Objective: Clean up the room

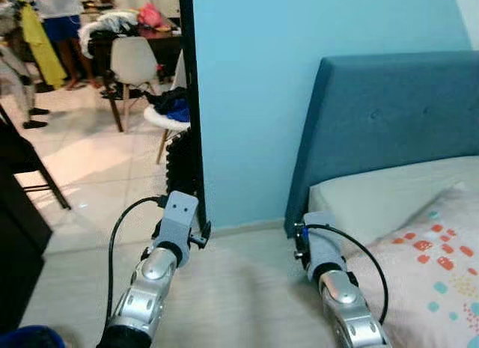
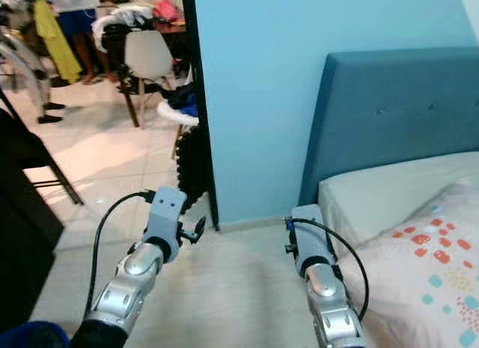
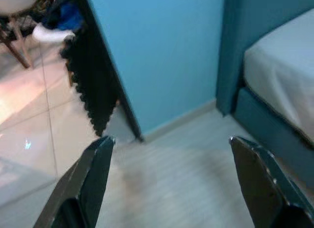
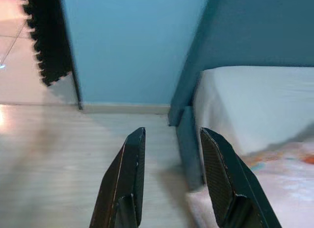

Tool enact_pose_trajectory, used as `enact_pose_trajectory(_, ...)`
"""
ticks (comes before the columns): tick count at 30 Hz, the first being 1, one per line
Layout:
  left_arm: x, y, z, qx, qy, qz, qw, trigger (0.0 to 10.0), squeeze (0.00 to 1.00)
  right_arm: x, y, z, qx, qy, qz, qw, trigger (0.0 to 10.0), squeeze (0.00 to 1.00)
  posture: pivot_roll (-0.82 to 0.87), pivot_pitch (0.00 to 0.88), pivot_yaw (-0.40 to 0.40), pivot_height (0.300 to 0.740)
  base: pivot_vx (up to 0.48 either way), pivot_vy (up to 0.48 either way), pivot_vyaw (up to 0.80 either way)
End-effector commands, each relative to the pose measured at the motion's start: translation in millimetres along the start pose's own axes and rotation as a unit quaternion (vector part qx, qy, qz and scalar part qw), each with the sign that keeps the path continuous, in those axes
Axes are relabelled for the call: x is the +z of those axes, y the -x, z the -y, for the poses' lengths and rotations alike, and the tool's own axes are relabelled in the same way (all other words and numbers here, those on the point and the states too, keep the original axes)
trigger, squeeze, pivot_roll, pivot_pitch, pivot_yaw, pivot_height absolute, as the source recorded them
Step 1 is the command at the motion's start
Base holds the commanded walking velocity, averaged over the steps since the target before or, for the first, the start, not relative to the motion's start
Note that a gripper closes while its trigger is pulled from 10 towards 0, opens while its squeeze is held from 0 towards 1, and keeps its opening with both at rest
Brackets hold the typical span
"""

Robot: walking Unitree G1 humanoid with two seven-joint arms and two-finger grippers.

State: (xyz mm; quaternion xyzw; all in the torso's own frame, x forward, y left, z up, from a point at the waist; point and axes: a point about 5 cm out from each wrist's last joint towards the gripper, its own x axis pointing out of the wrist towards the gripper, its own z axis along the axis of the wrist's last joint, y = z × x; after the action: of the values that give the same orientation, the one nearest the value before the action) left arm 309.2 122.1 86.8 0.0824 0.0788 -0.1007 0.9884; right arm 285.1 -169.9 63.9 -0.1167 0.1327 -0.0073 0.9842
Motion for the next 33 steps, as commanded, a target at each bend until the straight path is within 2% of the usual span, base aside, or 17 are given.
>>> enact_pose_trajectory(1, -1.4, -0.6, -0.8, -0.001, -0.001, -0.003, 1.000, 10.0, 0.00, 1.1, -0.5, -1.1, -0.002, -0.003, 0.001, 1.000, 10.0, 0.00, -0.03, 0.000, -0.033, 0.740, 0.000, 0.000, 0.00)
enact_pose_trajectory(12, -1.9, -2.0, -4.7, 0.012, 0.023, -0.007, 1.000, 10.0, 0.00, 3.1, -2.3, -4.2, 0.005, -0.001, 0.004, 1.000, 10.0, 0.00, -0.03, 0.000, -0.032, 0.740, 0.000, 0.000, 0.00)
enact_pose_trajectory(17, -1.2, -2.8, -6.2, 0.016, 0.028, -0.007, 0.999, 10.0, 0.00, 2.8, -2.7, -3.2, 0.006, 0.001, 0.005, 1.000, 10.0, 0.00, -0.03, 0.000, -0.034, 0.740, 0.000, 0.480, 0.00)
enact_pose_trajectory(25, 4.1, -3.7, -1.6, 0.018, 0.038, 0.008, 0.999, 10.0, 0.00, 3.5, -3.2, -2.5, 0.008, 0.000, 0.006, 1.000, 10.0, 0.00, -0.03, 0.000, -0.035, 0.740, 0.000, 0.000, 0.00)
enact_pose_trajectory(33, 6.0, -5.4, -3.8, 0.037, 0.034, 0.009, 0.999, 10.0, 0.00, 2.6, -4.4, -5.2, 0.013, -0.014, 0.003, 1.000, 10.0, 0.00, -0.03, 0.000, -0.037, 0.740, 0.000, 0.000, 0.00)
